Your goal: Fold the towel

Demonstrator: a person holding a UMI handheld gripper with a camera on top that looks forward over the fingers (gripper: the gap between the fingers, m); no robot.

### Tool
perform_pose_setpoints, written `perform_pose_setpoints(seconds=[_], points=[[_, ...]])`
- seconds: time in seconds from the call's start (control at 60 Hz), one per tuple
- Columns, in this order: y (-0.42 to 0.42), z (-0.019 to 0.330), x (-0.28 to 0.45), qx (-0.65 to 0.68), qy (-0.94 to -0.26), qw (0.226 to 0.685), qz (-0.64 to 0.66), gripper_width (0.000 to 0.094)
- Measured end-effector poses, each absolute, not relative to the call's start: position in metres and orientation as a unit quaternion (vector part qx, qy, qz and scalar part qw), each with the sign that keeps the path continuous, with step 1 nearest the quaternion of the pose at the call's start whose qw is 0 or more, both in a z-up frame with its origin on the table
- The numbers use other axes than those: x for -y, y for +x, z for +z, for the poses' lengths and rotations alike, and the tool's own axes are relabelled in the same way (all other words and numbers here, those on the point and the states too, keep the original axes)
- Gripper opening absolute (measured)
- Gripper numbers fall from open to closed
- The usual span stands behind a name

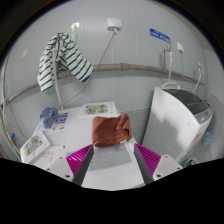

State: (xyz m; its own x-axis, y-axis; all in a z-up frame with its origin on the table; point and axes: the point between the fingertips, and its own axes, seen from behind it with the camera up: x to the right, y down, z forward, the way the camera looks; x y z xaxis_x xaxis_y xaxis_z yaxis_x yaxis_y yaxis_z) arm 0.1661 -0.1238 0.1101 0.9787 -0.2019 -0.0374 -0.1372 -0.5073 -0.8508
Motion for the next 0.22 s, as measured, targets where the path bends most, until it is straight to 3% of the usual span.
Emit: perform_pose_setpoints(seconds=[0.217], points=[[0.134,0.108,0.190,-0.087,-0.875,0.477,-0.006,0.0847]])
